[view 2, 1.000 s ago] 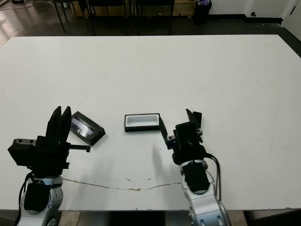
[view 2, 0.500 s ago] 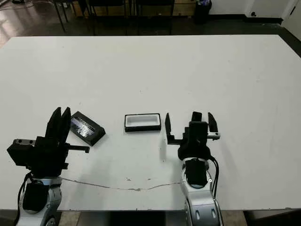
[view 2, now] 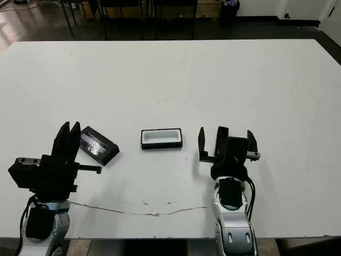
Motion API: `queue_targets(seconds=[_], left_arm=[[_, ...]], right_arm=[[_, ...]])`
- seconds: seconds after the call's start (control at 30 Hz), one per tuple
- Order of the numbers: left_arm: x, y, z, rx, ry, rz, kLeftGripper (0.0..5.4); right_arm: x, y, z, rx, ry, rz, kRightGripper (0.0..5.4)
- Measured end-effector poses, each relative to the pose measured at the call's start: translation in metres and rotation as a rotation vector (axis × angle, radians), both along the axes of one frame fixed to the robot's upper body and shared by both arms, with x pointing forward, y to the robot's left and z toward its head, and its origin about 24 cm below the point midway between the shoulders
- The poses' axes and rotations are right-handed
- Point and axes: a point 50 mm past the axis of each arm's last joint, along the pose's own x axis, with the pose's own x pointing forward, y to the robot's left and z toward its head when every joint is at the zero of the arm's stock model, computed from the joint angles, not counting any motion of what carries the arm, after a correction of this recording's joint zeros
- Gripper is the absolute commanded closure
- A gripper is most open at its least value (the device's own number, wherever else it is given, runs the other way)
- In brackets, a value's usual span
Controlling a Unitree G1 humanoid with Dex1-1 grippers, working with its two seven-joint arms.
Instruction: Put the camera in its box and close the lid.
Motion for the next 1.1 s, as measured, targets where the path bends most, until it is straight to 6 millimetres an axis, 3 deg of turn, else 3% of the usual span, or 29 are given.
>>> queue_targets(seconds=[0.63,0.77,1.1], left_arm=[[0.000,0.006,0.001,0.012,0.001,0.001,5.40],[-0.001,0.009,0.001,0.026,0.002,0.001,5.40],[-0.001,0.009,0.001,0.020,0.003,-0.013,5.40]], right_arm=[[0.000,0.000,-0.022,0.021,0.041,-0.047,0.02],[-0.001,0.001,-0.023,0.028,0.026,-0.068,0.57],[-0.004,-0.001,-0.026,0.077,-0.009,-0.124,2.81]])
